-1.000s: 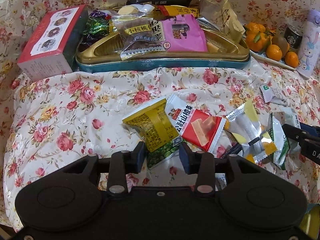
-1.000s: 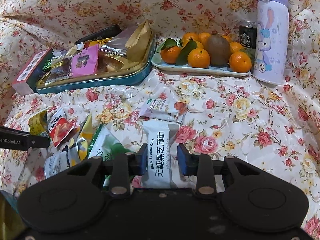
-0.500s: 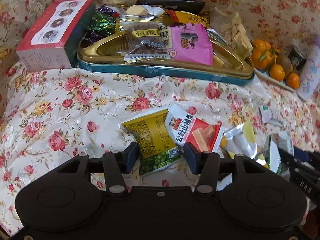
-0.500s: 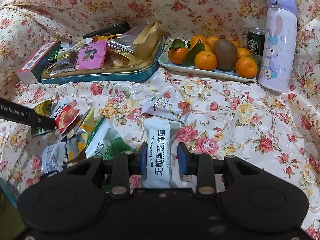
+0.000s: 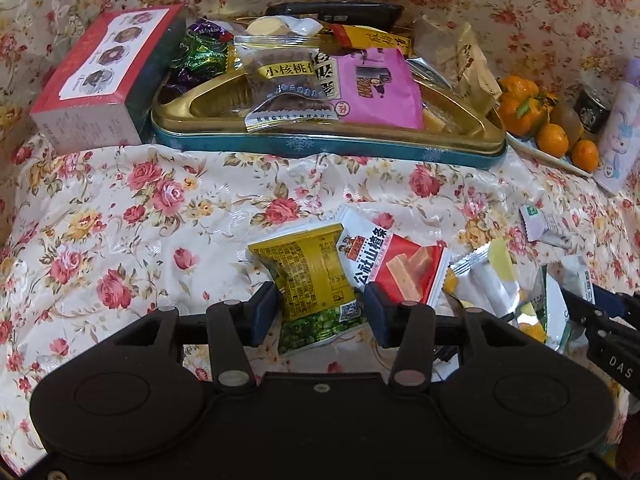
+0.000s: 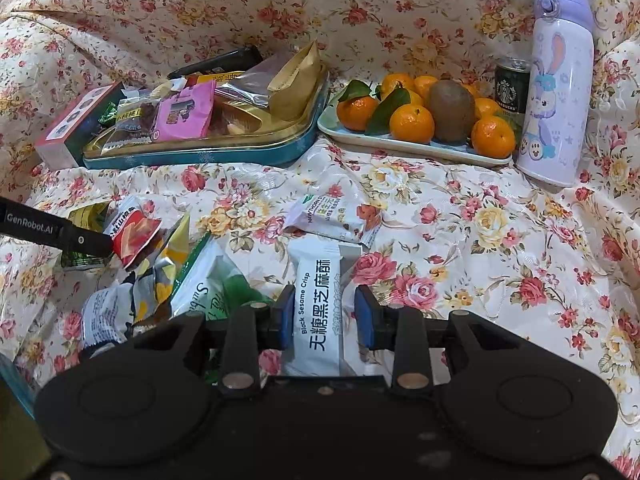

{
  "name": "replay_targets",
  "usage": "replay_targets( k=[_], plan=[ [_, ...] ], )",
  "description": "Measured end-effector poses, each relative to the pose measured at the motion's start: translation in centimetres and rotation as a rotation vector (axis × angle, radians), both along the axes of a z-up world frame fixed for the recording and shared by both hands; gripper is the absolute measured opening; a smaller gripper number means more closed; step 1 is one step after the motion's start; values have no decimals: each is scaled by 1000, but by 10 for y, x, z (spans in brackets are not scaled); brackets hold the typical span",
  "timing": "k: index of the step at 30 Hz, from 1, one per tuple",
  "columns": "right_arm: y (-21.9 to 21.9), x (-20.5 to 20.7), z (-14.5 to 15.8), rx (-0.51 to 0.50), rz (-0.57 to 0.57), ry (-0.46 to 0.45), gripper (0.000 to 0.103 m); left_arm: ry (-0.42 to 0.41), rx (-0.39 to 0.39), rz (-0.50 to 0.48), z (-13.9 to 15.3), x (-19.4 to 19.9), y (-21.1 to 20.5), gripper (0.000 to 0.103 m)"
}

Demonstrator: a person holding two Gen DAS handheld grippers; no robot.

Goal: Organize snacks
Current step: 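Grasp the yellow-green packet with the left tool while the right tool grasps the white sesame-crisp packet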

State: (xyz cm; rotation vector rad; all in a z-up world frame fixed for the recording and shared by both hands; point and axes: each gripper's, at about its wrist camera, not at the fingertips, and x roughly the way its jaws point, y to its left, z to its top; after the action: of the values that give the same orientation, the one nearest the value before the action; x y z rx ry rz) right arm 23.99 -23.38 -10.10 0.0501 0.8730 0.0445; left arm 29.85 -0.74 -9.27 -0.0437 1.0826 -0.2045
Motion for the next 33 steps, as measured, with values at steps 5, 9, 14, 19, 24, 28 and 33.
replay_targets(
  k=[5, 9, 14, 19, 24, 28, 33],
  plan=[
    [1, 0, 0, -11, 3, -2, 34, -25, 52, -32, 0, -3, -8, 54],
    [3, 1, 0, -22, 8, -5, 34, -63, 98, -39, -1, -9, -15, 54],
    [3, 0, 0, -24, 9, -8, 34, -64, 82, -35, 1, -8, -11, 54],
    [5, 0, -1, -40, 13, -13, 34, -76, 84, -33, 2, -9, -12, 54],
    [5, 0, -1, -42, 16, -15, 34, -78, 78, -30, 2, -10, -11, 54],
    [4, 0, -1, -43, 17, -17, 34, -84, 72, -25, 3, -10, -10, 53],
    [3, 0, -1, -40, 17, -20, 34, -100, 83, -34, 3, -13, -12, 52]
  ],
)
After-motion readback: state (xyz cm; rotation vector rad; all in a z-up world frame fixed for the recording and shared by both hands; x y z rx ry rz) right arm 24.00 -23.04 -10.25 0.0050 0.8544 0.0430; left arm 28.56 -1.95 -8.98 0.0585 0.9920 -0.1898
